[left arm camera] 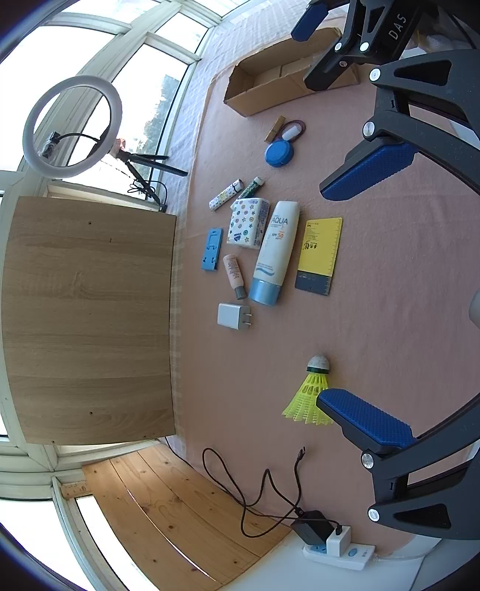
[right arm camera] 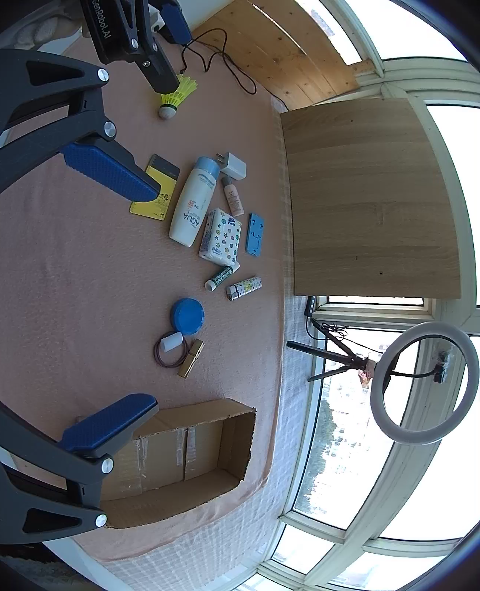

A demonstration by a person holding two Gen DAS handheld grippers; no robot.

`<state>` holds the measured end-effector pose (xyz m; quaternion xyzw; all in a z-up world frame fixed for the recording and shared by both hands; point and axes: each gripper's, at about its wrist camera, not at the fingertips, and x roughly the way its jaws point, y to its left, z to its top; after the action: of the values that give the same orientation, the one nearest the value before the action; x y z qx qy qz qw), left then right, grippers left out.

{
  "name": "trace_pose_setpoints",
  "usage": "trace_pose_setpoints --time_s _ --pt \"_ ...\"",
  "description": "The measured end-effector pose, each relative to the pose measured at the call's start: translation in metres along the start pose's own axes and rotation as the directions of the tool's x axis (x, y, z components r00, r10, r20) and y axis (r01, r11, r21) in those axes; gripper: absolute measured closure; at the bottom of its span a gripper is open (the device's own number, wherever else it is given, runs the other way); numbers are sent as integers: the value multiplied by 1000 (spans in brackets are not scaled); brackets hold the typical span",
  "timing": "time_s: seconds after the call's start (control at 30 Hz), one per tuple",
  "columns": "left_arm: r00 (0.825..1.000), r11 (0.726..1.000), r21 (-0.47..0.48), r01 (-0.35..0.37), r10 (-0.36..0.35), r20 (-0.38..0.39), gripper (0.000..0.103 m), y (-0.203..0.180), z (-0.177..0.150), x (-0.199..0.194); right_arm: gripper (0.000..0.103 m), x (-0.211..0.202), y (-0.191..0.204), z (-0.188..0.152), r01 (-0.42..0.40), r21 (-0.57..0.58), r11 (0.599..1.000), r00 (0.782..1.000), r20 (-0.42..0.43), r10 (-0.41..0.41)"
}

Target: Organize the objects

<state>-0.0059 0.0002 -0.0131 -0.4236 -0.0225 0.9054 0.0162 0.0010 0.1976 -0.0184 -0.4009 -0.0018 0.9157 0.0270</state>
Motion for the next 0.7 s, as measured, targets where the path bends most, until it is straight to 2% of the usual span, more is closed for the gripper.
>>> trace_pose_setpoints --time_s 0.7 --pt "1000 1000 4 11 -11 1 0 -3 -2 -2 0 -3 -3 -3 5 7 1000 1000 -4 -5"
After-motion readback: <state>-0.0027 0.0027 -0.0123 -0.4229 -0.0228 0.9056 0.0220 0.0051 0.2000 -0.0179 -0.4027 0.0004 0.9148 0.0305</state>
